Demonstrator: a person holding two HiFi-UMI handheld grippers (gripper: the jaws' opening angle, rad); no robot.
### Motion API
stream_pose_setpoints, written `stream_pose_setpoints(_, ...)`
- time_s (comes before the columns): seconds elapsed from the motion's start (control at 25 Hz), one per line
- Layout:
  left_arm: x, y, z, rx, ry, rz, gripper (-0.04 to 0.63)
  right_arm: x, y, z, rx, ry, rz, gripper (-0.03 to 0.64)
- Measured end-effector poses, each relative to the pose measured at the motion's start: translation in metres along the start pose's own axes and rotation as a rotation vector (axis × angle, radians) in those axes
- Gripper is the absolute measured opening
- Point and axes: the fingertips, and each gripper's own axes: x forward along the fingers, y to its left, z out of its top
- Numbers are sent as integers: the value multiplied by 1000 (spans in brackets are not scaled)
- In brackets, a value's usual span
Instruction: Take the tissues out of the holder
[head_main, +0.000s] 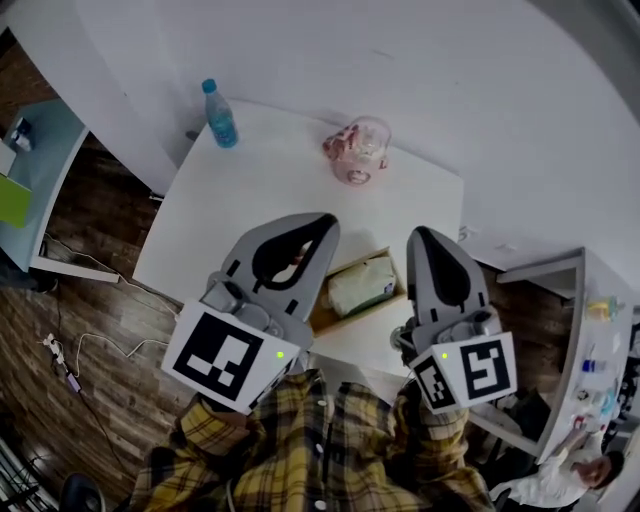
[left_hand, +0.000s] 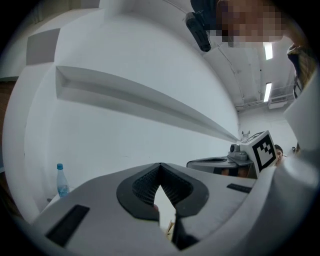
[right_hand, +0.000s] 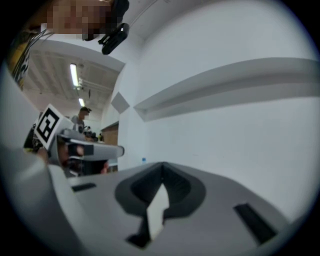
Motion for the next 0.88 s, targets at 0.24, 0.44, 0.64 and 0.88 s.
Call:
stream_pose_setpoints(0.24, 23, -8, 8, 14, -8, -11, 20, 4, -20, 6, -5, 6, 9, 9)
stream_pose_setpoints(0.44, 37, -12, 7, 27, -9, -10, 20, 9, -31, 4, -2, 8, 25, 9)
stream_pose_setpoints(0.64, 42, -12, 10, 33, -13, 0, 20, 13, -35, -3, 18, 28, 42, 9)
stream_pose_setpoints(0.88, 50, -12, 13, 26, -9, -21, 22, 17, -42, -6, 33, 34, 47, 9)
